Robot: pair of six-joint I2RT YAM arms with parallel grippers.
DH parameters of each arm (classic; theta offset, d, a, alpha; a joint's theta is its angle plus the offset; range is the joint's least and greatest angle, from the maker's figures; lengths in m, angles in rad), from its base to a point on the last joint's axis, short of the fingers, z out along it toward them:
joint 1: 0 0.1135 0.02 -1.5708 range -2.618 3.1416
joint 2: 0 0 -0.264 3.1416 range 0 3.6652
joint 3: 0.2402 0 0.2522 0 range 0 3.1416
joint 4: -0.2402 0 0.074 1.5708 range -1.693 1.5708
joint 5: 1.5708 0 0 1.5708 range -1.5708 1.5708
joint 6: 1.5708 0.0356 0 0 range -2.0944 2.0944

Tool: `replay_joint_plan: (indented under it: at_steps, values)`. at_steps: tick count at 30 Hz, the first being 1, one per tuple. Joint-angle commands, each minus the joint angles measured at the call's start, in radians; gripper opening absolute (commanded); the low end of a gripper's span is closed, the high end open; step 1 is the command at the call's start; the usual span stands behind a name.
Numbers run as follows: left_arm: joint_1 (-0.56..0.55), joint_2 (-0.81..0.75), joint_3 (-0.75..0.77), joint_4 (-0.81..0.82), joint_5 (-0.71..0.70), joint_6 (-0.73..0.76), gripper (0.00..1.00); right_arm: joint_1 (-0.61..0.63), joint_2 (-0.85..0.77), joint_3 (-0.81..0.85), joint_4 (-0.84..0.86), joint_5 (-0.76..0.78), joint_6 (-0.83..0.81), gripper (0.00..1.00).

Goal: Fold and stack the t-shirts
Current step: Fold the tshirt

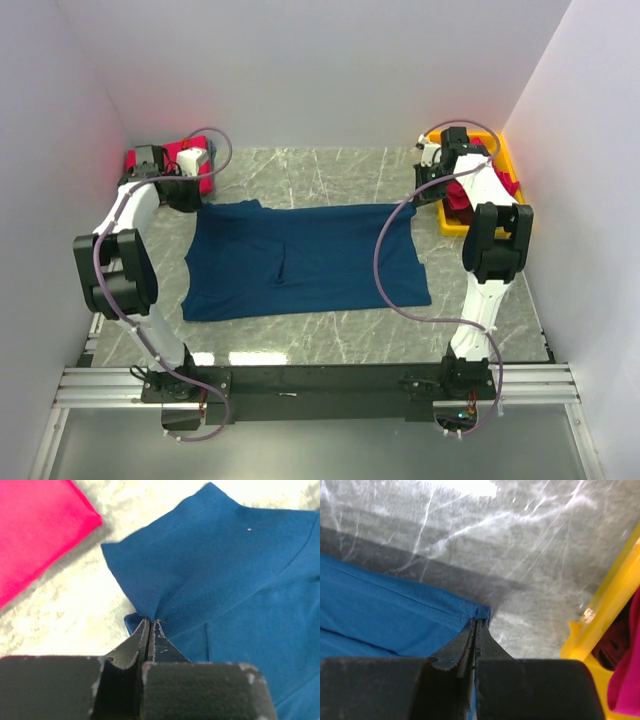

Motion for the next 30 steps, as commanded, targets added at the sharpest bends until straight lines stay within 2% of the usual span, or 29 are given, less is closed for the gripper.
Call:
replay_joint_plan:
  at_steps: [1, 15, 30]
  values:
    - [0.01, -0.091, -0.04, -0.012, 0.039, 0.074, 0.0, -0.006, -0.078, -0.033, 0.014, -0.011, -0.028, 0.0]
    - [0.016, -0.281, -0.232, -0.053, 0.035, 0.151, 0.0, -0.018, -0.245, -0.265, 0.05, -0.008, -0.069, 0.0]
    - [0.021, -0.418, -0.401, -0.107, -0.002, 0.226, 0.0, -0.034, -0.318, -0.427, 0.083, 0.003, -0.103, 0.0]
